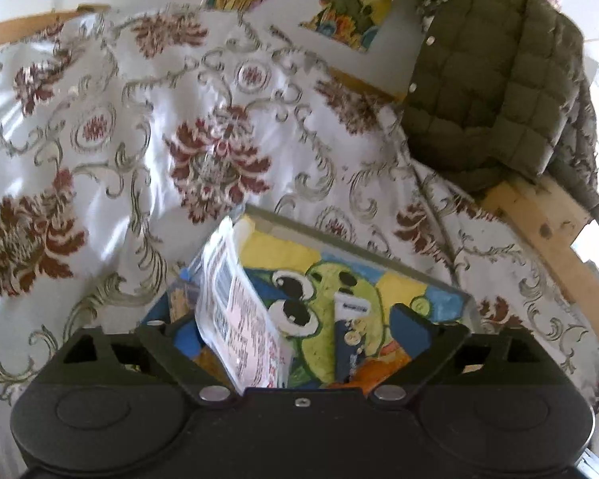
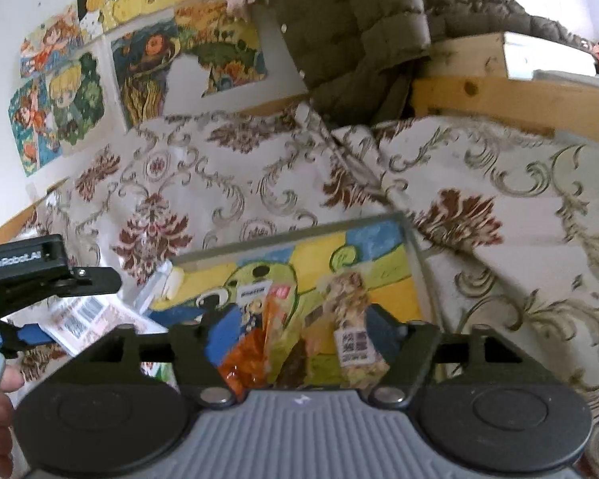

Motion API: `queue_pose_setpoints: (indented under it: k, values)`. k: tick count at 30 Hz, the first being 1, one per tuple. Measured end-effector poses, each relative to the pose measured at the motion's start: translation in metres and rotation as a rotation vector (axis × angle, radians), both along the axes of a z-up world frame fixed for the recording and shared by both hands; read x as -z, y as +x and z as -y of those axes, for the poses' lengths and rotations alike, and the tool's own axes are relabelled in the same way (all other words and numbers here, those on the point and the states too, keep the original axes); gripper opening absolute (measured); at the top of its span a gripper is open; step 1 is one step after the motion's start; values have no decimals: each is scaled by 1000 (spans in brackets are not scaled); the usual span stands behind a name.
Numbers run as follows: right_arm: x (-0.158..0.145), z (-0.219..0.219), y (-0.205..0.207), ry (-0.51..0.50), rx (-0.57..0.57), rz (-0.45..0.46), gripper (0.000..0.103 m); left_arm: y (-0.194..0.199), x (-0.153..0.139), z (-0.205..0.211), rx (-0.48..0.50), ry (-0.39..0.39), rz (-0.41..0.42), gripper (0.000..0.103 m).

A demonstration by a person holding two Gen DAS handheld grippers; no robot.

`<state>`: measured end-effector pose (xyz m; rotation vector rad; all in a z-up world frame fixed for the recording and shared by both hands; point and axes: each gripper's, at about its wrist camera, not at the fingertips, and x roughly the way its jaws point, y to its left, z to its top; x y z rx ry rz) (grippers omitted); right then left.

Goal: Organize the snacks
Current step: 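Open the left tool to drop the white packet while the right tool releases the clear bag into the tray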

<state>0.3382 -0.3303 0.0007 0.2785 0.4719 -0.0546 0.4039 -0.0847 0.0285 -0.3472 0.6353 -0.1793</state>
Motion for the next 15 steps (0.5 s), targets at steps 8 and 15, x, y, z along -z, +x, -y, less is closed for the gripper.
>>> queue_pose_setpoints:
  k: [8, 15]
  values:
    - [-32, 15, -29, 7, 33, 81, 99, -29, -34, 5, 26, 33, 105, 102]
    - [-55, 20, -55, 9, 42, 139, 103, -64, -56, 17, 64, 102, 191, 102]
